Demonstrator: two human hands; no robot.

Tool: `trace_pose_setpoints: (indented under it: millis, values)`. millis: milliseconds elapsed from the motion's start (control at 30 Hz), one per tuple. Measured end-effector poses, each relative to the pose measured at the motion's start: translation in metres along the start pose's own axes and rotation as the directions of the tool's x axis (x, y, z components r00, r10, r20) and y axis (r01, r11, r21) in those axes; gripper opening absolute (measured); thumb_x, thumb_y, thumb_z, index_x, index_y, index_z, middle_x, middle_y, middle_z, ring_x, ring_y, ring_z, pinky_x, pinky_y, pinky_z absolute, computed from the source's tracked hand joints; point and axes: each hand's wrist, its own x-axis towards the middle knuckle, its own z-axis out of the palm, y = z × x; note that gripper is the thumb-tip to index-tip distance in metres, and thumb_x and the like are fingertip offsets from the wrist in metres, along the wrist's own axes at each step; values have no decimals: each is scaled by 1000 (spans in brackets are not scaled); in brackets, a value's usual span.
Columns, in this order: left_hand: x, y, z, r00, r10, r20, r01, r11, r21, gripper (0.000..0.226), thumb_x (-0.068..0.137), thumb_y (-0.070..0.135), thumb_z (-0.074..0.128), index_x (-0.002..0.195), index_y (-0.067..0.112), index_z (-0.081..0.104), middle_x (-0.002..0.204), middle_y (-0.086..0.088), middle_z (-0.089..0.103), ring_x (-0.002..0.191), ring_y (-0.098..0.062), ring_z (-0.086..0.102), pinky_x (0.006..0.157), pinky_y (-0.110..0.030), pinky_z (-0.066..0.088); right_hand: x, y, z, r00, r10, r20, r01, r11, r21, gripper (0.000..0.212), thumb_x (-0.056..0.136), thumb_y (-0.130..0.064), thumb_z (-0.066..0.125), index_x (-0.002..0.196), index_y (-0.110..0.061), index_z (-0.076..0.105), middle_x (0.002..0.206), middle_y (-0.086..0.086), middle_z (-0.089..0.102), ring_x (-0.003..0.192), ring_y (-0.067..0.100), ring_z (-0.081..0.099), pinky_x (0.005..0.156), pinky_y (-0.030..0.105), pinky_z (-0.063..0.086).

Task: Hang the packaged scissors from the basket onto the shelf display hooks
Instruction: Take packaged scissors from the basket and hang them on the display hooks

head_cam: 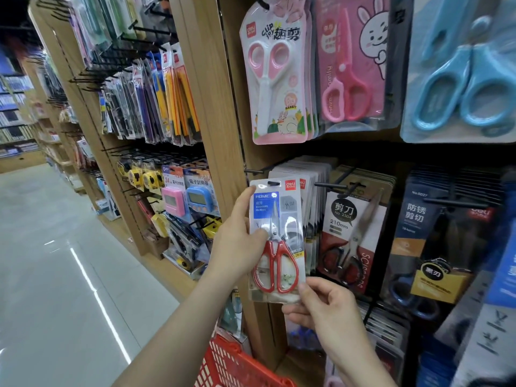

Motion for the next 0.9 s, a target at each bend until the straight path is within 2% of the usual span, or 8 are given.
trace_pose_setpoints:
  millis: [100, 200, 300, 467, 567, 700, 833, 900]
  values:
    - [12, 6, 0, 998, -14, 65, 2, 982, 190, 71, 91, 23, 55, 148, 51, 24, 71, 10, 60, 60, -16, 60, 55, -35, 51, 2, 1, -2, 1000, 2, -22, -2, 1000, -8, 15, 97, -11, 58, 108, -12, 68, 80, 10, 77, 73, 21, 75, 63, 25, 60]
    - [18, 9, 4, 996, 27, 81, -55, 927, 370, 70, 96, 25, 49, 153, 45, 14, 64, 6, 54, 58, -19, 56, 53, -32, 44, 6, 7, -4, 1000, -28, -7, 26, 983, -180, 34, 97, -19, 59, 131, -22, 58, 102, -1, 76, 88, 11, 71, 80, 27, 57]
    - [20, 0, 9, 995, 98, 25, -98, 882, 461, 72, 97, 26, 53, 153, 43, 11, 86, 1, 66, 74, -22, 64, 66, -39, 56, 4, 8, -7, 997, -55, 48, 69, 924, -375, 60, 97, -28, 58, 151, -36, 31, 141, -14, 50, 117, 3, 54, 105, 33, 45]
    - [-5, -27, 23, 944, 329, -5, -296, 858, 420, 67, 94, 25, 59, 150, 41, 26, 132, 5, 46, 104, -15, 56, 80, -30, 50, 0, 4, -8, 980, -185, 75, 195, 809, -555, 75, 98, -30, 55, 152, -50, 8, 160, -23, 12, 149, 6, 15, 121, 34, 19]
    - [-18, -42, 26, 934, 349, 80, -346, 826, 444, 64, 90, 27, 64, 146, 38, 35, 140, 3, 42, 120, -17, 51, 89, -34, 52, -4, 5, -2, 948, -309, 79, 299, 773, -559, 66, 97, -24, 55, 149, -49, 23, 157, -23, 22, 140, 5, 29, 119, 35, 26]
    - [-57, -73, 5, 971, 217, 105, -241, 853, 462, 33, 93, 25, 57, 126, 29, 60, 119, 4, 56, 98, -16, 62, 81, -34, 52, -10, 11, 6, 928, -361, 96, 351, 755, -553, 40, 95, -14, 55, 129, -34, 56, 122, -14, 57, 93, 7, 58, 93, 41, 53]
    - [-123, -142, -28, 980, -73, 183, -40, 837, 546, 22, 93, 18, 54, 106, 24, 72, 107, 5, 70, 95, -19, 64, 78, -30, 49, -13, 49, 25, 970, -158, 183, 232, 829, -510, 31, 93, -7, 56, 92, -37, 63, 87, -7, 71, 85, 19, 69, 84, 44, 56]
    - [-158, -184, -39, 952, -240, 192, 98, 829, 550, 24, 92, 14, 54, 102, 22, 74, 103, 7, 74, 94, -17, 66, 79, -28, 49, -17, 87, 37, 966, 31, 257, 113, 844, -524, 30, 92, -3, 58, 92, -32, 65, 83, 5, 73, 79, 26, 69, 78, 38, 55]
